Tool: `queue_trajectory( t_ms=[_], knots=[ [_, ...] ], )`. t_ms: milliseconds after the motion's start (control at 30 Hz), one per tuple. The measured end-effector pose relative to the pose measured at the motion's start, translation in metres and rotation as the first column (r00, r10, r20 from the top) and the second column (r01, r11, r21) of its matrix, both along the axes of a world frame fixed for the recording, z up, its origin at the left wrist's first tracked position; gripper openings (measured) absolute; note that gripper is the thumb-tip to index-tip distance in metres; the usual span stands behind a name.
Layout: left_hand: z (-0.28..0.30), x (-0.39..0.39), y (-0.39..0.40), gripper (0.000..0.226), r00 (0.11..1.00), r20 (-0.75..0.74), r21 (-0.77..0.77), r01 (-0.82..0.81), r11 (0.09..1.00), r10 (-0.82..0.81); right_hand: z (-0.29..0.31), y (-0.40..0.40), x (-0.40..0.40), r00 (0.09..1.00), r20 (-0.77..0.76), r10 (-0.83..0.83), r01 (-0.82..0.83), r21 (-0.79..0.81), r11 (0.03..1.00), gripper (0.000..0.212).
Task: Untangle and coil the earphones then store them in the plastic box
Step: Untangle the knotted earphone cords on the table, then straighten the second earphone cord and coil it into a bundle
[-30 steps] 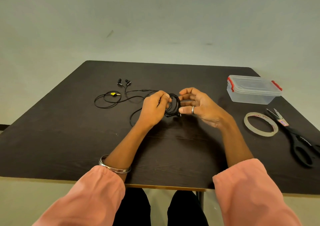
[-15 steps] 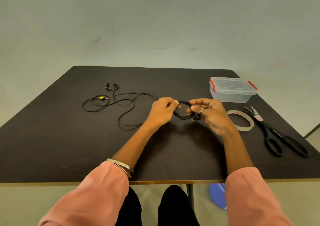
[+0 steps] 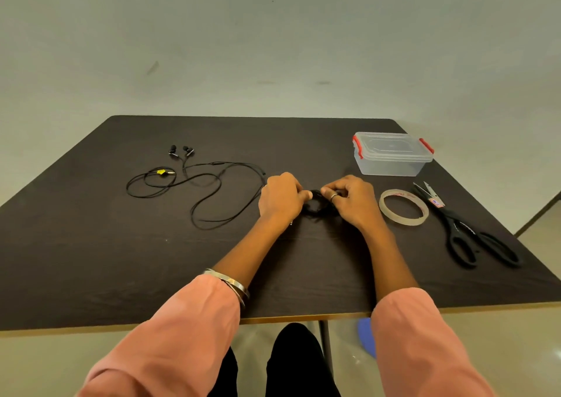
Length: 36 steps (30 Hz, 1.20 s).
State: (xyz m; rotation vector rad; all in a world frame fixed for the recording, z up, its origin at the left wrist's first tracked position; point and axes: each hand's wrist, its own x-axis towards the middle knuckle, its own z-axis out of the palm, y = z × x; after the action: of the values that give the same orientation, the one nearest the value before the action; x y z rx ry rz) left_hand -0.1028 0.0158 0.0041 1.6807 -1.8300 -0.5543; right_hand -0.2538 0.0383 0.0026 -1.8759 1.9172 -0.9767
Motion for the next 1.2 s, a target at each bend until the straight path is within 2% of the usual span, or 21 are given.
queue_trajectory(
  t_ms=[100,367,533,600,667,733,800,867,900,967,1067,1133,1200],
  knots=[
    [-0.002,0.0,0.001,0.019,1.0,-0.004,-0.004,-0.005,1.0,0.005,0.0,-0.001,0.0,1.0,-0.005,-0.003,0.003,0.009,1.0,0.024],
    [0.0,0.006,0.001,0.022,0.981,-0.188,0.03,-0.05,0.998,0.055,-0.001,-0.002,0.0,0.986,0.162,-0.033,0.034,0.0,0.999,0.028],
    [0.007,0.024,0.004,0.014,0.929,-0.368,-0.012,-0.048,0.999,0.041,0.006,0.004,0.006,0.964,0.263,-0.049,0.111,-0.225,0.968,0.027],
    [0.011,0.04,0.005,0.014,0.946,-0.325,-0.08,-0.041,0.996,0.012,0.008,0.006,0.011,0.944,0.327,-0.047,0.16,-0.326,0.932,0.026],
    [0.016,0.06,0.007,0.014,0.978,-0.209,-0.149,-0.022,0.989,-0.01,0.01,0.008,0.021,0.946,0.322,-0.026,0.158,-0.392,0.906,0.023],
    [0.02,0.08,0.007,0.014,0.998,-0.057,-0.155,0.019,0.988,-0.028,0.015,0.008,0.036,0.972,0.231,0.046,0.057,-0.42,0.906,0.015],
    [0.021,0.098,0.007,0.027,0.993,0.107,-0.047,0.053,0.997,-0.048,0.02,0.002,0.056,0.985,0.05,0.164,-0.133,-0.377,0.916,0.013],
    [0.018,0.108,0.009,0.046,0.952,0.299,0.074,0.052,0.996,-0.072,0.023,-0.008,0.077,0.947,-0.183,0.265,-0.3,-0.204,0.932,0.024],
    [0.014,0.11,0.009,0.05,0.931,0.355,0.087,0.054,0.995,-0.081,0.023,-0.014,0.087,0.908,-0.303,0.29,-0.334,-0.105,0.937,0.029],
    [0.01,0.115,0.011,0.039,0.943,0.328,0.035,0.05,0.998,-0.059,0.021,-0.023,0.104,0.819,-0.485,0.307,-0.334,0.032,0.942,0.035],
    [0.005,0.121,0.008,0.015,0.965,0.261,-0.033,0.019,0.999,-0.009,0.013,-0.03,0.118,0.753,-0.567,0.335,-0.314,0.138,0.939,0.037],
    [0.003,0.126,0.005,0.011,0.964,0.264,-0.041,0.039,0.998,-0.027,0.004,-0.031,0.12,0.754,-0.565,0.336,-0.319,0.133,0.938,0.033],
    [-0.003,0.13,-0.001,0.011,0.961,0.264,-0.048,0.104,0.993,-0.088,-0.005,-0.031,0.117,0.779,-0.553,0.296,-0.328,0.043,0.944,0.025]
  ],
)
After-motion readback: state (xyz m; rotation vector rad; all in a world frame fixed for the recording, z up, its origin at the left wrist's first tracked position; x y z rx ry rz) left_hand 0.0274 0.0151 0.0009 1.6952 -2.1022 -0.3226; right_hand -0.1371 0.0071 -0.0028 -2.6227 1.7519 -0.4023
